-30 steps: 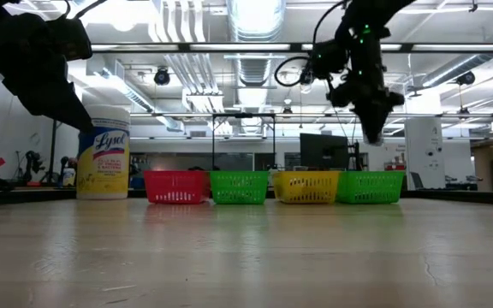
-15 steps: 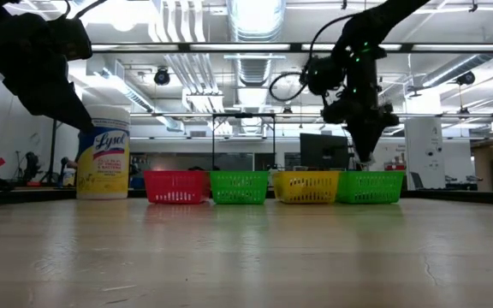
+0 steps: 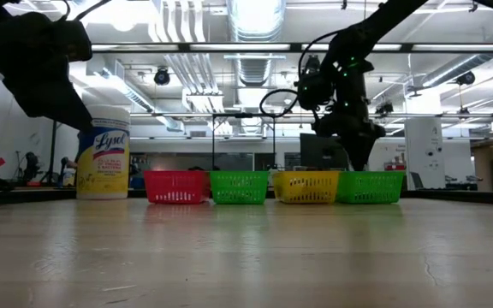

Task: Pick & Place First Aid Supplies
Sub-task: Put the blue fingertip bandage into the right green bin

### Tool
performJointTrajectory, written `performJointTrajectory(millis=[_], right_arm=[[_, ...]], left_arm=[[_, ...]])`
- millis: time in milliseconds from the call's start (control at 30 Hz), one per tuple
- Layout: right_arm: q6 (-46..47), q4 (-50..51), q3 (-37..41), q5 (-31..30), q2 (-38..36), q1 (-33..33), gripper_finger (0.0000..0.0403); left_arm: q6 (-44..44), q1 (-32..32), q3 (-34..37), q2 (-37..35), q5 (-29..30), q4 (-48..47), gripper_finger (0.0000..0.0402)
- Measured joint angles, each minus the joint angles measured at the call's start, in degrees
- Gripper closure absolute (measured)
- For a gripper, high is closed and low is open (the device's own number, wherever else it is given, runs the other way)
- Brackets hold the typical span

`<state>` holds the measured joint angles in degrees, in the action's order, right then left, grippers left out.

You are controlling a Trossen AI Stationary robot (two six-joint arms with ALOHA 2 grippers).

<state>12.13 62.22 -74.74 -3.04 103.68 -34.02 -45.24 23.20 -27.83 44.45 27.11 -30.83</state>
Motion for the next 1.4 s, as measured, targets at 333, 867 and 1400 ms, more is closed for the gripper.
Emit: performJointTrajectory(millis=[333,867,1400], right_arm=[[-5.1,-0.08,0.0,-0.38,0.02,0.0,0.0345],[-3.33,7.42,0.0,-3.05,-0.13,0.04,0.0258],[-7.97,-4.25,0.07,-1.19,-0.06,1.89,0.029]], left_arm=[[-4.39,-0.01,0.0,-0.02,0.0,0.0,0.0264],[-0.25,0.0,0.0,-0.67,-1.94,1.33,0.0264],[14.76,0.22,0.0,-11.84,-5.12,9.64,0.0264]])
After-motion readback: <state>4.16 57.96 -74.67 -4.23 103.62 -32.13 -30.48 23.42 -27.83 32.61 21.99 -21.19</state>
